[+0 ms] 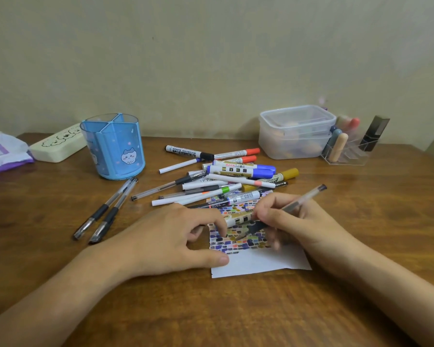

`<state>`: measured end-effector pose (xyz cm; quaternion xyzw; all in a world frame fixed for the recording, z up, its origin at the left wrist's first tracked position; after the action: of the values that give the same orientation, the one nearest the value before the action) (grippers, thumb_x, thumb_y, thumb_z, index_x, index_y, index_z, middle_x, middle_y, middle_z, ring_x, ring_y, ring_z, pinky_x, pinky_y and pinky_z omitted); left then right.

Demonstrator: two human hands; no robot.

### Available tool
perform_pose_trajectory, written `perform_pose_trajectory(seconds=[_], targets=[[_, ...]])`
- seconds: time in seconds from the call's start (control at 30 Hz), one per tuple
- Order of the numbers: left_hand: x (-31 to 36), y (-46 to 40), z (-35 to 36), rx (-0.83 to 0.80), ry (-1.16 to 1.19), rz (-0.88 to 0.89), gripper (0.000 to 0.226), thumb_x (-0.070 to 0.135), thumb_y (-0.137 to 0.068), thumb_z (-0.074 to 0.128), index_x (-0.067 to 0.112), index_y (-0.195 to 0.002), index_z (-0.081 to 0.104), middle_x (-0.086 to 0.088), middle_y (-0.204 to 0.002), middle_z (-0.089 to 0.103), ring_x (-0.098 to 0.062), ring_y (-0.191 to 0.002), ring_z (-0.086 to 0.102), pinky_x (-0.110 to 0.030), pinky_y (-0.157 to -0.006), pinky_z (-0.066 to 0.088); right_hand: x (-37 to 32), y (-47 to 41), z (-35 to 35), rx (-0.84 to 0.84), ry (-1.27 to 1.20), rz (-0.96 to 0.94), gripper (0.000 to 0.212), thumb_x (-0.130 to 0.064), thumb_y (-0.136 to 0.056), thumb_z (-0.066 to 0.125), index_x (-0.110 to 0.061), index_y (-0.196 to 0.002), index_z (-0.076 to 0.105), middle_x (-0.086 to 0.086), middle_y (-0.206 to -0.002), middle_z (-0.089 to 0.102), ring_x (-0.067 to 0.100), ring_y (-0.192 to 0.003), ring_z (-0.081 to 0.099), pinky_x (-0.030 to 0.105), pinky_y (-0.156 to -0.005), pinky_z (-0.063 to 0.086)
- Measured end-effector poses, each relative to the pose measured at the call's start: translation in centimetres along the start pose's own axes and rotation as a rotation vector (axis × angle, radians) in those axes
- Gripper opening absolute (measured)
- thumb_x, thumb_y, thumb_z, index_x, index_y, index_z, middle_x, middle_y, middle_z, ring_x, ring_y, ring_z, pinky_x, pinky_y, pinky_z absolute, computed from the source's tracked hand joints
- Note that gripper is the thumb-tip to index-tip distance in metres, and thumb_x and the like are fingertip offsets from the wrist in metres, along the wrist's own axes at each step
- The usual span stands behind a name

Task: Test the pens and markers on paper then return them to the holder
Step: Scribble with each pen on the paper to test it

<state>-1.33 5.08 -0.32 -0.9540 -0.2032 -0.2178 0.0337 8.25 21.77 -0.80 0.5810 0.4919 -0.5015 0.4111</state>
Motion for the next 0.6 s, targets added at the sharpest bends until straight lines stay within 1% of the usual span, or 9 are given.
perform_pose_trajectory(seconds=[0.07, 0.1, 0.13, 0.2, 0.23, 0.27, 0.4, 0.47, 0.6], targets=[[0.11, -0.01, 0.28, -0.031, -0.061, 0.004, 0.039, 0.076, -0.077, 0.058, 0.054, -0.108, 0.053, 0.008, -0.064, 0.043, -0.006, -0.065, 0.047, -0.028, -0.057, 0.034, 0.02, 0.16, 0.24, -0.006, 0.012, 0.003, 0.027, -0.029, -0.085, 0.066, -0.005, -0.093, 0.074, 0.012, -0.066, 0.069, 0.019, -0.058, 0.065, 0.023, -0.059, 0.053], [0.16, 0.00, 0.37, -0.042, -0.084, 0.003, 0.040, 0.077, -0.077, 0.057, 0.055, -0.110, 0.052, 0.009, -0.065, 0.043, -0.004, -0.067, 0.048, -0.026, -0.057, 0.033, -0.02, 0.20, 0.33, -0.013, 0.031, -0.003, 0.027, -0.028, -0.086, 0.066, -0.004, -0.093, 0.075, 0.011, -0.068, 0.071, 0.020, -0.060, 0.068, 0.024, -0.061, 0.056], [0.20, -0.01, 0.42, -0.047, -0.098, 0.003, 0.040, 0.078, -0.077, 0.056, 0.056, -0.111, 0.052, 0.009, -0.065, 0.043, -0.002, -0.069, 0.048, -0.025, -0.056, 0.031, -0.10, 0.21, 0.44, -0.020, 0.062, -0.016, 0.023, -0.024, -0.087, 0.067, -0.004, -0.092, 0.075, 0.009, -0.069, 0.072, 0.019, -0.063, 0.068, 0.025, -0.062, 0.057], [0.16, -0.01, 0.49, -0.053, -0.117, 0.003, 0.041, 0.079, -0.077, 0.055, 0.058, -0.113, 0.050, 0.010, -0.067, 0.044, 0.003, -0.073, 0.047, -0.023, -0.056, 0.029, -0.36, 0.17, 0.62, -0.039, 0.162, -0.054, 0.007, -0.015, -0.089, 0.072, -0.009, -0.088, 0.075, 0.000, -0.069, 0.071, 0.013, -0.064, 0.065, 0.024, -0.063, 0.055], [0.12, 0.00, 0.54, -0.054, -0.122, 0.006, 0.042, 0.079, -0.077, 0.054, 0.059, -0.113, 0.049, 0.011, -0.067, 0.044, 0.004, -0.074, 0.046, -0.022, -0.056, 0.029, -0.39, 0.18, 0.65, -0.042, 0.223, -0.070, 0.003, -0.012, -0.089, 0.073, -0.011, -0.087, 0.074, -0.004, -0.069, 0.070, 0.010, -0.063, 0.062, 0.022, -0.063, 0.053], [0.06, -0.02, 0.58, -0.055, -0.123, 0.007, 0.042, 0.080, -0.077, 0.054, 0.060, -0.114, 0.048, 0.010, -0.067, 0.044, 0.004, -0.074, 0.046, -0.022, -0.056, 0.029, -0.33, 0.13, 0.61, -0.036, 0.275, -0.078, 0.005, -0.010, -0.090, 0.073, -0.012, -0.086, 0.074, -0.006, -0.069, 0.070, 0.008, -0.062, 0.061, 0.022, -0.062, 0.052], [-0.09, -0.06, 0.72, -0.069, -0.119, 0.003, 0.042, 0.079, -0.076, 0.054, 0.062, -0.114, 0.047, 0.011, -0.066, 0.043, 0.004, -0.071, 0.046, -0.023, -0.056, 0.029, -0.16, 0.15, 0.56, -0.014, 0.350, -0.078, 0.006, -0.009, -0.090, 0.072, -0.014, -0.088, 0.076, -0.004, -0.077, 0.074, 0.013, -0.066, 0.066, 0.030, -0.067, 0.058], [-0.14, -0.07, 0.73, -0.074, -0.116, -0.001, 0.042, 0.079, -0.076, 0.054, 0.062, -0.114, 0.047, 0.010, -0.066, 0.043, 0.002, -0.072, 0.047, -0.023, -0.056, 0.030, -0.23, 0.14, 0.63, -0.024, 0.356, -0.086, 0.008, -0.008, -0.090, 0.072, -0.014, -0.088, 0.076, -0.006, -0.079, 0.075, 0.013, -0.068, 0.067, 0.027, -0.068, 0.059], [-0.22, -0.14, 0.81, -0.073, -0.113, 0.003, 0.043, 0.079, -0.076, 0.055, 0.062, -0.115, 0.047, 0.010, -0.066, 0.043, 0.003, -0.070, 0.047, -0.023, -0.056, 0.030, -0.33, 0.09, 0.69, -0.021, 0.418, -0.105, 0.007, -0.012, -0.087, 0.075, -0.019, -0.085, 0.074, -0.010, -0.080, 0.073, 0.016, -0.067, 0.062, 0.023, -0.063, 0.052]])
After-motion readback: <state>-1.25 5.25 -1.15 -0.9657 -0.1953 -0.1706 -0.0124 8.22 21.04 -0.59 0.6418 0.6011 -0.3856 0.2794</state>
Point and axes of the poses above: each hand's wrist, its own y-axis away from the middle knuckle, its own z-axis out of the palm, x = y × z, the point moved 6 cm from there along -y, towards the middle knuckle
